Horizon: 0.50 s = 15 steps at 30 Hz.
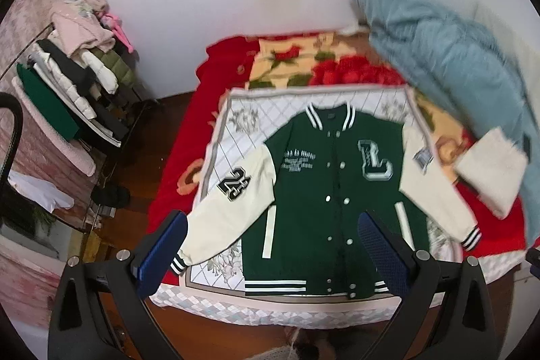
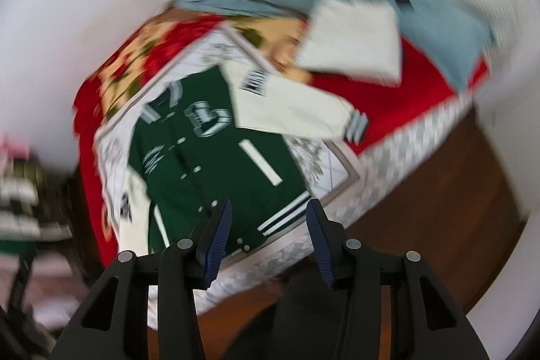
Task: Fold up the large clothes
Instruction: 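Grasp the cream sleeve cuff nearest the right tool with the right tool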
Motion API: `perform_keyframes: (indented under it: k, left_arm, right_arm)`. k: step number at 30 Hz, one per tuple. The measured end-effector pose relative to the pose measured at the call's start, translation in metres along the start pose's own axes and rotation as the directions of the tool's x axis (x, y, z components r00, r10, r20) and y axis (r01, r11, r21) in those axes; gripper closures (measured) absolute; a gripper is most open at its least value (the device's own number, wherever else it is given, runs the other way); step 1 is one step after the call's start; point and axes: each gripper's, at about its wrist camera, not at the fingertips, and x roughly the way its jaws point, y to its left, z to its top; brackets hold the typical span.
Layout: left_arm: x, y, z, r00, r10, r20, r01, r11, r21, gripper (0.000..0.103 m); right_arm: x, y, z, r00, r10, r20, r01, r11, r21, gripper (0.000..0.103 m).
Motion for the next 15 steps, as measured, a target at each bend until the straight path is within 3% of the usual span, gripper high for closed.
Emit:
perform_keyframes:
  k: [1, 4, 7, 11, 15]
  left_arm:
    - [0.017, -0.009, -0.001, 1.000, 0.010, -0.015, -0.010, 1.000, 0.012, 0.000]
    - [0.065, -0.037, -0.008, 0.996, 0.060, -0.072, -0.056, 0.997, 0.049, 0.000]
    - [0.123, -0.068, -0.012, 0.981, 0.114, -0.160, -0.103, 0.992, 0.075, 0.000]
    - [0.191, -0.101, -0.025, 0.951, 0.132, -0.281, -0.120, 0.991, 0.060, 0.000]
    - [0.247, -0.132, -0.035, 0.924, 0.173, -0.341, -0.151, 0.984, 0.091, 0.000]
  right_arm:
    - [0.024, -0.024, 0.005, 1.000, 0.005, -0.016, -0.004, 0.997, 0.073, 0.055]
    - [0.100, -0.091, 0.013, 0.997, 0.055, -0.062, -0.038, 0.969, 0.245, 0.037]
    - [0.184, -0.142, 0.027, 0.988, 0.121, -0.096, -0.073, 0.913, 0.401, 0.037]
    - [0.310, -0.196, 0.044, 0.972, 0.214, -0.096, -0.122, 0.811, 0.573, 0.037]
    - [0.410, -0.230, 0.062, 0.966, 0.256, -0.043, -0.156, 0.705, 0.691, 0.036]
